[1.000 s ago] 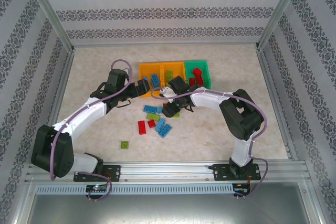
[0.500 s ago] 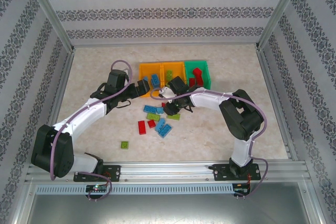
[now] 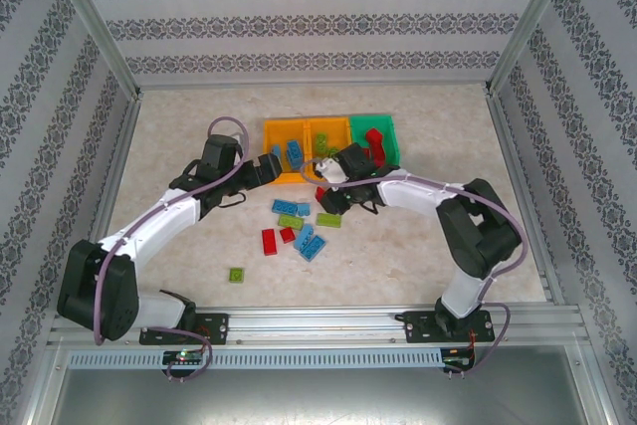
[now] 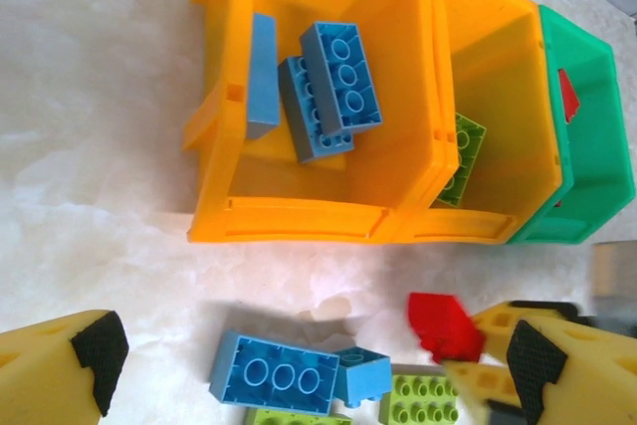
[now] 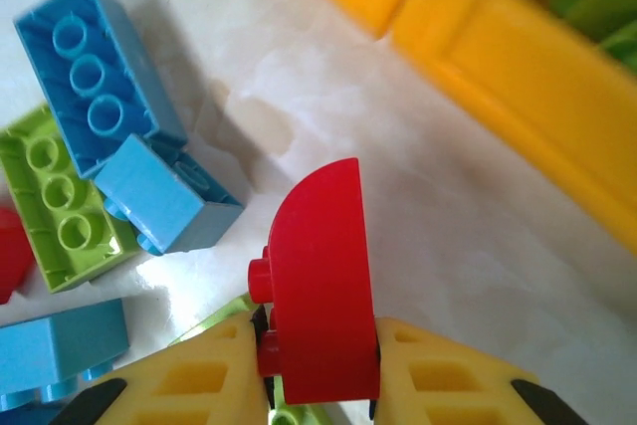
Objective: Sort the legos into containers by color
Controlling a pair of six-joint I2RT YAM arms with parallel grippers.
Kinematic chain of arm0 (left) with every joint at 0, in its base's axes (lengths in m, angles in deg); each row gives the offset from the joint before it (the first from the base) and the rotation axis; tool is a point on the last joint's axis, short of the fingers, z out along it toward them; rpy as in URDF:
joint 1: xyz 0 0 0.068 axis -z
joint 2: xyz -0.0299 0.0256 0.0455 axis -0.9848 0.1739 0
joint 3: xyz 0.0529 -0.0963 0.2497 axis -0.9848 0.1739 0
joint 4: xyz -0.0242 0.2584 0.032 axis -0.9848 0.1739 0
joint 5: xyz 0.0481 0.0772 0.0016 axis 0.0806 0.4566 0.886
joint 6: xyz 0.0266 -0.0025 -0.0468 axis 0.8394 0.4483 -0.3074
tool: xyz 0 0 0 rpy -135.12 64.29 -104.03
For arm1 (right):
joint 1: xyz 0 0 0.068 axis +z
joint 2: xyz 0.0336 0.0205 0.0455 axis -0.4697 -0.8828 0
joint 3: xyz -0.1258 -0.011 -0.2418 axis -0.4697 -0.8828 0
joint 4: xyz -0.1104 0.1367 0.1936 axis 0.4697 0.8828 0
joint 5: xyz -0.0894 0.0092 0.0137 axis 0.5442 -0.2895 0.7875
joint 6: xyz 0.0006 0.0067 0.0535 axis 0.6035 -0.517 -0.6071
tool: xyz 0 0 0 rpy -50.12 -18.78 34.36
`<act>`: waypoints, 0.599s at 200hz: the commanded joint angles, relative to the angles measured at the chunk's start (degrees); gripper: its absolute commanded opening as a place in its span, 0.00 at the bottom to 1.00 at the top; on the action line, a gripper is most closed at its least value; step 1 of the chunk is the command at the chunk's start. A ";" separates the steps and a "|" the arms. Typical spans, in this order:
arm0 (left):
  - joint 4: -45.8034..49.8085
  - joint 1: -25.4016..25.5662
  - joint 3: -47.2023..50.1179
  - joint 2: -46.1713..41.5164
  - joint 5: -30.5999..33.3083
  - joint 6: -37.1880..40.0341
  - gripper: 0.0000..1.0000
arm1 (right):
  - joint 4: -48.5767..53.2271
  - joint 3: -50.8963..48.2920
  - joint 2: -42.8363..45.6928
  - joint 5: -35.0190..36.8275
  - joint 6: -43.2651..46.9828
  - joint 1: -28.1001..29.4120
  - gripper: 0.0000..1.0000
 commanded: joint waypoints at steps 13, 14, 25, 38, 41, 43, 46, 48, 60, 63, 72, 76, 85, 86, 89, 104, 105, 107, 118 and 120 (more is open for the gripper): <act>5.23 -0.85 2.31 -3.98 5.11 0.45 1.00 | -6.55 -4.13 8.36 -4.86 -6.37 -5.85 0.24; 5.37 -0.86 2.36 -4.11 5.29 0.45 1.00 | -6.69 -4.19 8.53 -4.90 -6.56 -6.06 0.24; 6.96 -0.81 3.13 -5.32 6.63 0.79 1.00 | -8.14 -5.01 10.37 -4.40 -8.83 -8.70 0.23; 8.88 -0.84 4.09 -6.68 8.35 1.19 1.00 | -8.05 -4.81 11.37 -1.71 -10.91 -11.38 0.23; 9.24 -0.82 4.38 -6.94 8.70 1.39 1.00 | -7.80 -4.59 11.37 -0.55 -11.33 -11.86 0.23; 9.57 -0.78 4.51 -7.23 8.95 1.36 1.00 | -7.59 -4.45 11.36 0.17 -11.63 -12.22 0.23; 9.82 -0.80 4.76 -7.57 9.18 1.49 1.00 | -7.24 -4.09 11.37 1.30 -12.02 -12.63 0.23; 10.04 -0.80 4.95 -7.76 9.40 1.56 1.00 | -7.05 -3.88 11.25 1.91 -12.20 -12.92 0.23; 11.06 -0.77 6.02 -8.76 10.11 1.57 1.00 | -5.88 -2.48 10.48 5.00 -13.91 -14.56 0.24; 11.32 -0.64 6.31 -8.99 10.17 1.51 1.00 | -5.51 -2.05 10.13 5.60 -14.39 -15.03 0.24; 11.95 -0.50 7.21 -9.55 10.29 1.27 1.00 | -4.09 -0.54 8.76 6.87 -15.69 -16.06 0.24; 12.22 -0.27 7.52 -9.74 10.32 1.20 1.00 | -3.48 0.22 8.01 7.22 -16.25 -16.61 0.24; 12.83 0.15 8.40 -10.00 10.54 0.96 1.00 | -2.23 1.79 6.36 7.61 -17.21 -17.31 0.24; 12.86 0.22 8.48 -9.98 10.55 0.92 1.00 | -2.07 1.89 6.16 7.70 -17.34 -17.37 0.24; 13.09 0.46 8.73 -10.08 10.74 0.79 1.00 | -1.65 2.46 5.57 7.88 -17.66 -17.65 0.24; 14.34 2.29 9.58 -10.01 11.97 0.08 1.00 | -0.10 4.75 2.59 8.33 -19.21 -18.60 0.24; 14.41 2.39 9.60 -9.98 12.14 0.09 1.00 | 0.04 4.91 2.39 8.32 -19.27 -18.68 0.24; 14.64 2.72 9.61 -10.03 12.34 -0.04 1.00 | 0.22 5.25 2.09 8.36 -19.49 -18.71 0.24; 15.41 4.55 9.96 -9.87 13.54 -0.40 1.00 | 0.81 6.55 0.37 8.84 -20.39 -19.05 0.25; 15.57 5.00 10.03 -9.78 13.70 -0.49 1.00 | 0.92 6.80 0.09 8.84 -20.56 -19.12 0.26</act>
